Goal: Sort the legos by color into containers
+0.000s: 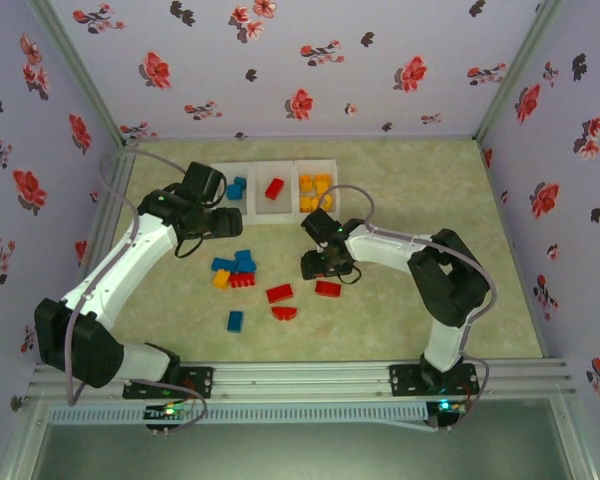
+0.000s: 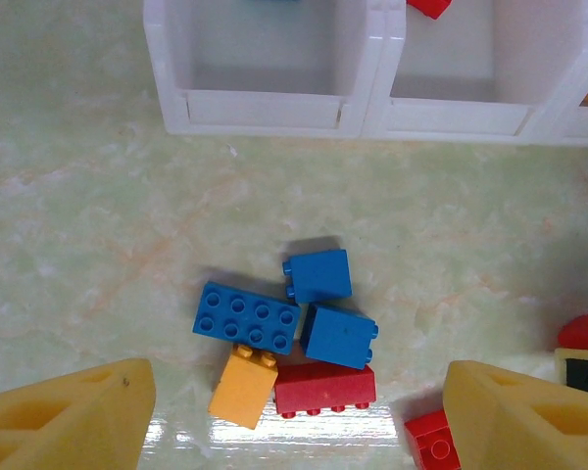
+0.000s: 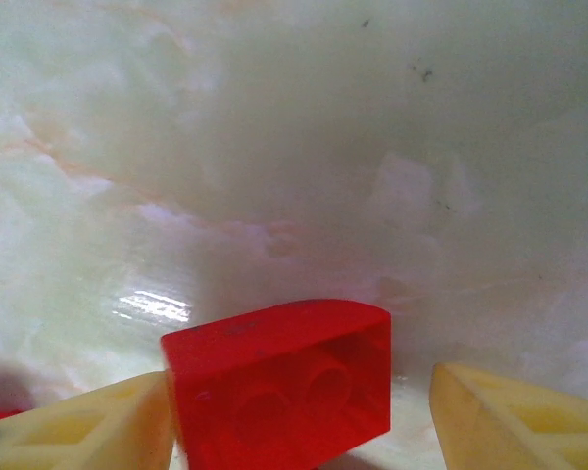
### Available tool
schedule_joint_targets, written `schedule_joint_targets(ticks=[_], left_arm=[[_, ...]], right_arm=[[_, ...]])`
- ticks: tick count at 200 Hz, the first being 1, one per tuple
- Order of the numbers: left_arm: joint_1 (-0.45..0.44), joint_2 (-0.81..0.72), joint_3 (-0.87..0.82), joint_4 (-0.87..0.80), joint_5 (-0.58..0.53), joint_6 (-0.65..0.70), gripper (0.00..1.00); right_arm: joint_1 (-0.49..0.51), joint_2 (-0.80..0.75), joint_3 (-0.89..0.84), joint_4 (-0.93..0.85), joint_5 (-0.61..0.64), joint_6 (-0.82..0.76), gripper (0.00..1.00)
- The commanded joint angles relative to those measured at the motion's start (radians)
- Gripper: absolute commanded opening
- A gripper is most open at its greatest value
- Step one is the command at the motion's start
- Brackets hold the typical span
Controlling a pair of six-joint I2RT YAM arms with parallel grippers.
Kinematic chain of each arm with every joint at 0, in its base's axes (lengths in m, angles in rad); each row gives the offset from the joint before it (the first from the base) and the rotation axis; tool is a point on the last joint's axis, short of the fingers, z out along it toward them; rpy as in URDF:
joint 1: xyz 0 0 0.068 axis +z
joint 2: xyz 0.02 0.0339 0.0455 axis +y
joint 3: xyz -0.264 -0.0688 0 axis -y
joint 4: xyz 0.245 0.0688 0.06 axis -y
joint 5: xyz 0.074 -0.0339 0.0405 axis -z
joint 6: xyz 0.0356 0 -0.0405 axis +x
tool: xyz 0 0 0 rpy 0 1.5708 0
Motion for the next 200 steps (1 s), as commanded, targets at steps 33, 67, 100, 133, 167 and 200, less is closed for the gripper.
schedule_joint_targets(ticks=[33,67,100,133,167,200], left_arm=[[0.011,-0.03,-0.012,-0.018,0.002,-0.01,0.77],[0.011,-0.038,-0.021,-0.017,0.004,-0.014,0.77],[0.014,-0.045,-0.026,-0.017,0.005,-0.016,0.76],[0.015,-0.059,-0.029,-0.018,0.005,-0.017,0.76],[0.018,-0.065,-0.035,-0.017,0.004,-0.022,0.76],[0.018,-0.076,-0.046,-0.017,0.005,-0.024,0.76]], right_arm=[[-0.01,0.048,0.038,-0.004,0.016,0.019,0.64],[-0.011,0.067,0.059,-0.007,0.012,0.015,0.58],[-0.011,0.07,0.085,-0.021,0.007,0.006,0.52],[-0.011,0.038,0.13,-0.059,0.029,-0.012,0.49],[-0.012,0.013,0.216,-0.103,0.053,-0.039,0.5],[-0.019,0.035,0.336,-0.102,0.066,-0.063,0.5]])
